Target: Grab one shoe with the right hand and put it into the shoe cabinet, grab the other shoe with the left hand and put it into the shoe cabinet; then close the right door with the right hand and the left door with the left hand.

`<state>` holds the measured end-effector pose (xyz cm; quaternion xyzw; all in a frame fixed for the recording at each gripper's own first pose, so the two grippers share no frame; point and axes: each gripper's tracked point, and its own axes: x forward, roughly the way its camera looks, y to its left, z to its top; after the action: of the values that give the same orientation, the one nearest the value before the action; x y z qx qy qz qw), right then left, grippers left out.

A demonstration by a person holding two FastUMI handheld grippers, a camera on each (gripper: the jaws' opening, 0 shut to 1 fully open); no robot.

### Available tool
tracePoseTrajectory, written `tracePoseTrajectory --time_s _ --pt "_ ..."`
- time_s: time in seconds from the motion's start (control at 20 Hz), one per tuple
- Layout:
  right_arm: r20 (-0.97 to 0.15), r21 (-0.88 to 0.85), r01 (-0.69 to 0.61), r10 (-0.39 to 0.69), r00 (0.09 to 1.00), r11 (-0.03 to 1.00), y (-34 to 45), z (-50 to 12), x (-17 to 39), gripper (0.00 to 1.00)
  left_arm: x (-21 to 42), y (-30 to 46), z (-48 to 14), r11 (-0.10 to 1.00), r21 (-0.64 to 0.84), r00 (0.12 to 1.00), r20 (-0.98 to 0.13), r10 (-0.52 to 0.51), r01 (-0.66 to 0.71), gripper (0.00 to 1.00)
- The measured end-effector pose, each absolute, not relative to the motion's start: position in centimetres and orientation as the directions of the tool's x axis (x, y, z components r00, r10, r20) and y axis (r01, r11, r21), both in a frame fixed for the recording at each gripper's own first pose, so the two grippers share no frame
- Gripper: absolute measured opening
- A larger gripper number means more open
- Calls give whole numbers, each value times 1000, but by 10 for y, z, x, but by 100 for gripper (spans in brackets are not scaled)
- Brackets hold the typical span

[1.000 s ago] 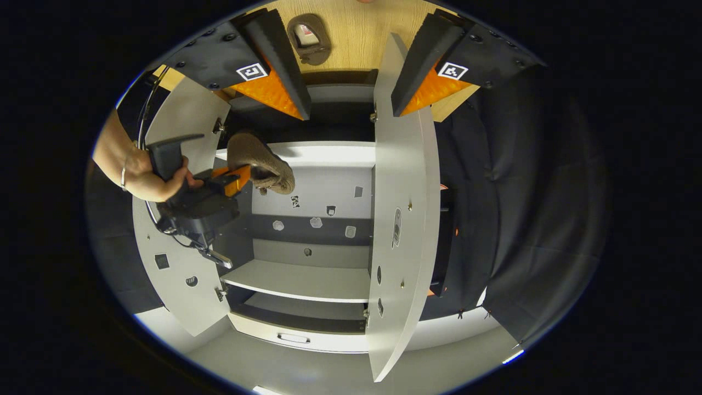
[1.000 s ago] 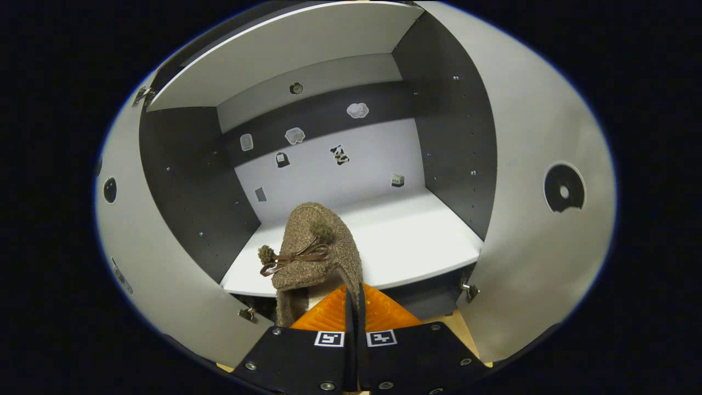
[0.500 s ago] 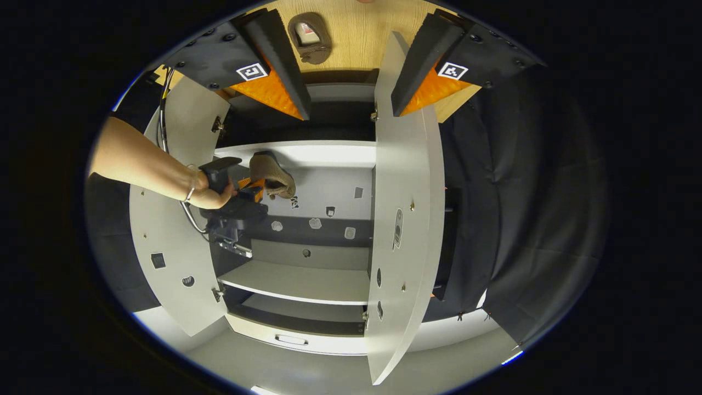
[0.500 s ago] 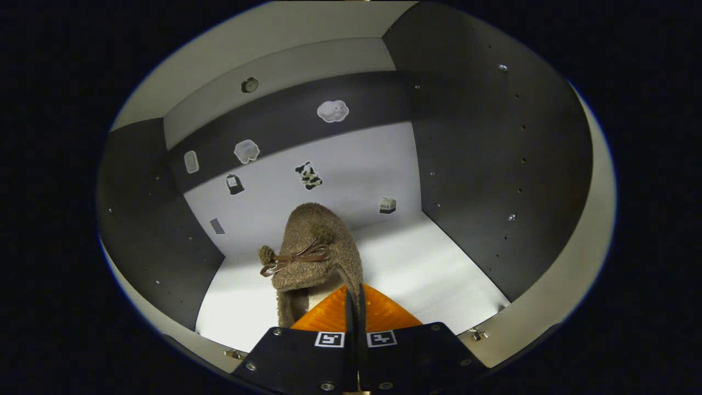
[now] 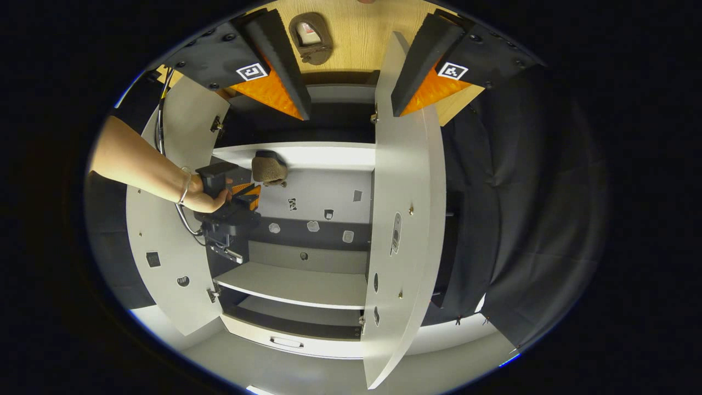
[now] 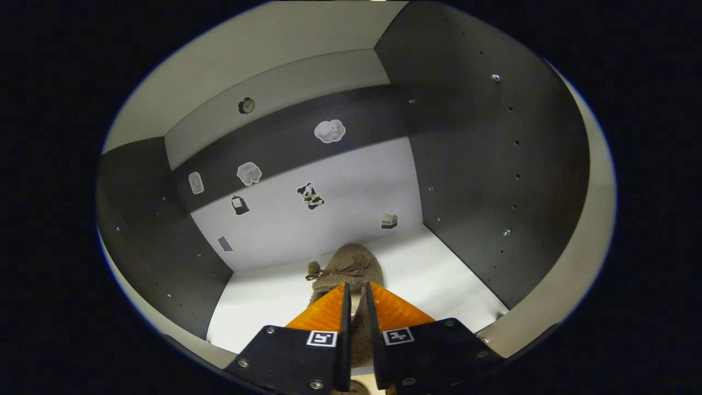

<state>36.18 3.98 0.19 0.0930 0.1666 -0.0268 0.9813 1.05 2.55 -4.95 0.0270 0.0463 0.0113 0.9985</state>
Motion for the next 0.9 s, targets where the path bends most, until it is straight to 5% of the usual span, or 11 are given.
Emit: tracePoseTrajectory --time_s 0.2,0.25,0.3,0.75,0.9 --pt "-255 118 18 13 967 993 52 27 329 31 11 13 -58 998 55 995 -101 4 1 97" --pt "-229 99 7 16 973 995 53 35 319 47 10 10 -61 998 55 994 -105 -1 6 97" --pt "-204 82 -5 21 979 997 55 43 309 40 9 7 -64 998 56 994 -107 -4 10 97" --pt "-89 56 -38 43 995 998 56 70 212 91 13 -9 -136 999 9 969 -243 -40 44 97" --pt "-59 48 -39 42 997 998 51 75 187 93 24 -9 -171 998 32 955 -295 -35 46 97"
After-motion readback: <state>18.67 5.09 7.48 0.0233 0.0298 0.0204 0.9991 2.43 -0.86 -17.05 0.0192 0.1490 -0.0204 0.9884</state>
